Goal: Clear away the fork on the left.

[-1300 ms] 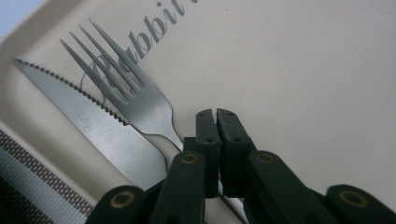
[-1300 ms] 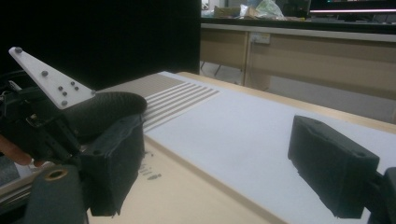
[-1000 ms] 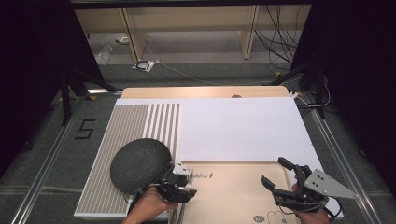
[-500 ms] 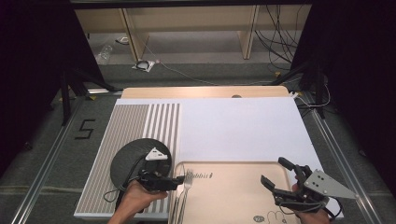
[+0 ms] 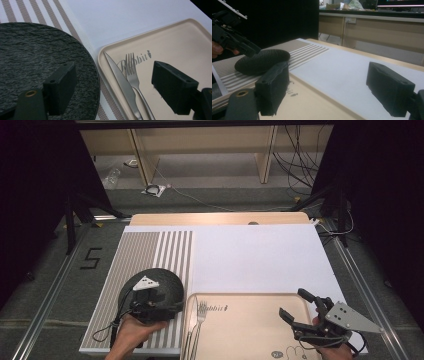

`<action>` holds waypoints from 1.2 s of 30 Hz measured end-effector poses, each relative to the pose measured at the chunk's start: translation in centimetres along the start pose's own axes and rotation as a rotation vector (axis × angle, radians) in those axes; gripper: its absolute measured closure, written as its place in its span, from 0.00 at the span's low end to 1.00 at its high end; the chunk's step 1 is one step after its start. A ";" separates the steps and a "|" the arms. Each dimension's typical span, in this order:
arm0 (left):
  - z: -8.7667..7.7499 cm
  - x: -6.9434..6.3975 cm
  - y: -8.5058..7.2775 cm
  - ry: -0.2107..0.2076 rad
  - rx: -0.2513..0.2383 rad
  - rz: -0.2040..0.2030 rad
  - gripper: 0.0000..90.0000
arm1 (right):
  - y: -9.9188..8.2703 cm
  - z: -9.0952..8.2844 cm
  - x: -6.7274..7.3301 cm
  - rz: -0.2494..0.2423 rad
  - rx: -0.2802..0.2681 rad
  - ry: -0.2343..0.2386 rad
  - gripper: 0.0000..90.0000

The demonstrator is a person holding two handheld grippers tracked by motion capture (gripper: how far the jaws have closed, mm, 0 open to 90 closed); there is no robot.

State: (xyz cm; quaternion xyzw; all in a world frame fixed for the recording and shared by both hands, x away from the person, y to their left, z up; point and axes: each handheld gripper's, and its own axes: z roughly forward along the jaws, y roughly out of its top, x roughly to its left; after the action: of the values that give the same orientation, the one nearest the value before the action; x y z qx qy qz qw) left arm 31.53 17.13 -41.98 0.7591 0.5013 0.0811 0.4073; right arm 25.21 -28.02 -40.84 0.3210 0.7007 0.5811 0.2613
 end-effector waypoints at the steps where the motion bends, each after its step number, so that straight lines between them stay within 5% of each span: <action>1: -0.1 0.1 0.0 0.001 -0.005 -0.007 0.22 | 0.0 0.0 0.0 0.000 0.000 0.000 0.22; 28: -2.8 2.6 -1.1 0.041 -0.128 -0.176 0.21 | -0.1 0.1 -0.2 0.007 0.000 -0.002 0.22; 36: -3.4 3.2 -1.5 0.082 -0.137 -0.231 0.21 | -0.1 0.1 -0.2 0.007 0.001 -0.005 0.22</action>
State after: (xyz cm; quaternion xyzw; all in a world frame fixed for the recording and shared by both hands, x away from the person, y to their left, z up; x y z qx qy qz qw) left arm 30.23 21.82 -41.72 0.6629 0.5946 0.0988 0.4442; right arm 25.40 -28.12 -40.95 0.3249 0.6992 0.5809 0.2611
